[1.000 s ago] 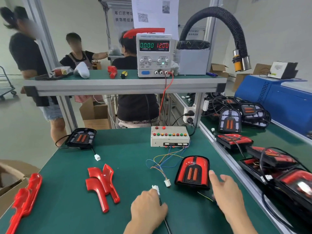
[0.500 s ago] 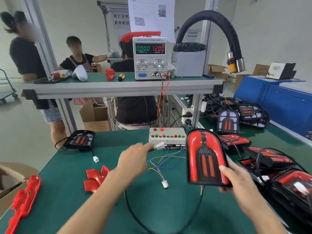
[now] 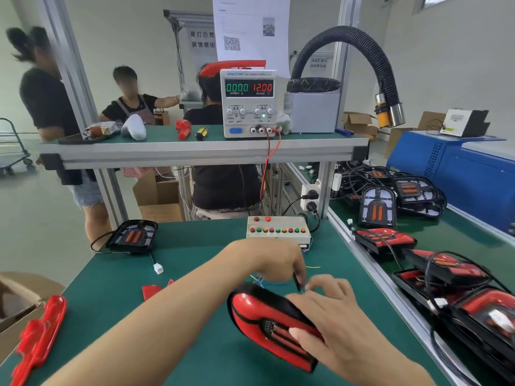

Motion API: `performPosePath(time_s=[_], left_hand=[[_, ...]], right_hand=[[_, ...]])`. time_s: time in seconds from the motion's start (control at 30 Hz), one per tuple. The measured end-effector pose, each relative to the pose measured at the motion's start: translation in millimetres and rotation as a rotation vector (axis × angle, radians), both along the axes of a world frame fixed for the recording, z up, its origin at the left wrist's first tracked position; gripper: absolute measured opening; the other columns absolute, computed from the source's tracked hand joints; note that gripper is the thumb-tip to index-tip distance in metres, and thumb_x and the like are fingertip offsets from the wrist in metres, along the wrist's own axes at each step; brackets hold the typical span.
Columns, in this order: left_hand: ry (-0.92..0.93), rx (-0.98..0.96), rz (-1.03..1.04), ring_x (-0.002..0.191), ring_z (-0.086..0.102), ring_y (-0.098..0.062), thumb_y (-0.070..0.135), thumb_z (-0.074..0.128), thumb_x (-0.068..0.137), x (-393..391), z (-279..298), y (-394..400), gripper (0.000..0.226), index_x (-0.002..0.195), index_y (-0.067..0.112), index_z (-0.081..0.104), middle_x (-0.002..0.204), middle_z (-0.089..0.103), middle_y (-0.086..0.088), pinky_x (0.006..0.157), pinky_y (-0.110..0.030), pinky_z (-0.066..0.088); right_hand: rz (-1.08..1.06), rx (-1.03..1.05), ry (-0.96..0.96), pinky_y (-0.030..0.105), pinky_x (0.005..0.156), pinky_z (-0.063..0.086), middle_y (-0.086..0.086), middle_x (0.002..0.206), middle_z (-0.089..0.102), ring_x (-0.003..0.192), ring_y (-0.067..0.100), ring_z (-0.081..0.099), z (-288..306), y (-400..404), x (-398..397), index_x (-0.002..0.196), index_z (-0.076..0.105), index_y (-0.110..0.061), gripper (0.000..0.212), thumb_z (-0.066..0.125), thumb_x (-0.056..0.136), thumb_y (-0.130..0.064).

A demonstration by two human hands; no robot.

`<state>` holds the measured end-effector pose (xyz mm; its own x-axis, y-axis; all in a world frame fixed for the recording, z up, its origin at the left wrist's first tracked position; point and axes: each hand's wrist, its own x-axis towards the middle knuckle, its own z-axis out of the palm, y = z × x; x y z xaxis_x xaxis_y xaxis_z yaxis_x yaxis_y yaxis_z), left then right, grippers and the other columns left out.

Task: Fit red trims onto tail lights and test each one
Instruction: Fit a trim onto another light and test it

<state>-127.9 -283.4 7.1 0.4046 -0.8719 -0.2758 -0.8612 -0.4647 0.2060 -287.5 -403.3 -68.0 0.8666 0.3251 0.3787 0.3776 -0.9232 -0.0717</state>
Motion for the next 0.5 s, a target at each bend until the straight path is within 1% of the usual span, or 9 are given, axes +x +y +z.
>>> performPosePath(time_s=[0.07, 0.1, 0.17, 0.23, 0.3, 0.37, 0.4, 0.47, 0.5], left_hand=[[0.06, 0.009, 0.022, 0.077, 0.055, -0.013, 0.0, 0.043, 0.086, -4.7, 1.3, -5.6, 0.049, 0.107, 0.027, 0.079, 0.085, 0.064, 0.01, 0.068, -0.027, 0.045], [0.083, 0.008, 0.042, 0.083, 0.057, -0.017, 0.0, 0.045, 0.086, -7.2, 1.6, -8.0, 0.047, 0.108, 0.023, 0.079, 0.089, 0.067, 0.005, 0.073, -0.031, 0.048], [0.119, -0.023, 0.083, 0.091, 0.058, -0.02, -0.003, 0.049, 0.086, -12.1, 0.2, -12.0, 0.046, 0.12, 0.015, 0.074, 0.096, 0.07, -0.004, 0.087, -0.038, 0.053], [0.163, -0.086, 0.112, 0.098, 0.058, -0.02, -0.005, 0.052, 0.087, -16.3, -1.5, -14.8, 0.058, 0.142, 0.014, 0.053, 0.095, 0.067, -0.002, 0.097, -0.042, 0.05], [0.17, -0.116, 0.124, 0.107, 0.059, -0.024, -0.001, 0.052, 0.089, -19.0, -3.7, -16.6, 0.067, 0.15, 0.02, 0.034, 0.102, 0.067, -0.001, 0.1, -0.045, 0.048], [0.124, -0.089, 0.106, 0.113, 0.058, -0.028, 0.005, 0.048, 0.09, -24.9, -6.3, -19.5, 0.063, 0.148, 0.022, 0.031, 0.116, 0.066, -0.007, 0.099, -0.047, 0.048], [0.118, -0.096, 0.098, 0.112, 0.057, -0.028, 0.005, 0.047, 0.089, -28.1, -8.8, -21.4, 0.061, 0.146, 0.021, 0.032, 0.12, 0.065, -0.008, 0.098, -0.046, 0.049], [0.147, -0.192, 0.088, 0.108, 0.056, -0.024, 0.002, 0.048, 0.09, -33.2, -11.3, -25.4, 0.055, 0.141, 0.019, 0.037, 0.119, 0.06, -0.006, 0.095, -0.04, 0.048], [0.161, -0.272, 0.085, 0.106, 0.055, -0.023, 0.0, 0.048, 0.09, -34.8, -10.0, -27.5, 0.052, 0.138, 0.018, 0.041, 0.118, 0.059, -0.005, 0.093, -0.036, 0.047]], right_hand=[[-0.009, 0.217, 0.091, 0.027, 0.122, 0.004, -0.021, 0.114, 0.064, 0.145, 0.003, 0.02, -6.2, -4.3, -0.6, 0.132, 0.059, -0.03, 0.039, 0.051, 0.097, -0.043], [-0.006, 0.294, 0.135, 0.025, 0.123, -0.008, -0.021, 0.122, 0.063, 0.15, -0.001, 0.009, -9.7, -4.8, -1.4, 0.138, 0.056, -0.029, 0.043, 0.048, 0.098, -0.044], [-0.017, 0.349, 0.126, 0.025, 0.123, -0.013, -0.02, 0.131, 0.06, 0.151, -0.006, 0.0, -16.2, -4.8, -2.2, 0.144, 0.052, -0.028, 0.053, 0.041, 0.098, -0.052], [-0.052, 0.409, 0.102, 0.025, 0.124, -0.002, -0.027, 0.131, 0.057, 0.149, -0.01, 0.002, -22.1, -4.3, -2.3, 0.143, 0.052, -0.03, 0.051, 0.044, 0.097, -0.052], [-0.055, 0.47, 0.081, 0.014, 0.119, 0.012, -0.038, 0.134, 0.047, 0.148, -0.014, 0.005, -27.9, -4.3, -0.2, 0.14, 0.051, -0.038, 0.047, 0.05, 0.095, -0.05], [-0.076, 0.476, 0.036, 0.007, 0.116, 0.015, -0.038, 0.141, 0.042, 0.148, -0.015, 0.007, -32.0, -6.4, 1.4, 0.141, 0.046, -0.043, 0.048, 0.055, 0.094, -0.045], [-0.095, 0.481, 0.015, 0.006, 0.116, 0.017, -0.034, 0.141, 0.046, 0.149, -0.012, 0.011, -32.8, -8.0, 1.8, 0.142, 0.048, -0.041, 0.048, 0.058, 0.094, -0.041], [-0.128, 0.51, -0.024, 0.011, 0.113, 0.029, -0.027, 0.132, 0.057, 0.145, -0.007, 0.03, -33.3, -9.0, -1.2, 0.139, 0.053, -0.039, 0.045, 0.06, 0.094, -0.036], [-0.144, 0.543, -0.034, 0.015, 0.106, 0.039, -0.025, 0.124, 0.06, 0.134, -0.004, 0.045, -33.3, -8.6, -4.6, 0.137, 0.051, -0.044, 0.046, 0.061, 0.094, -0.034]])
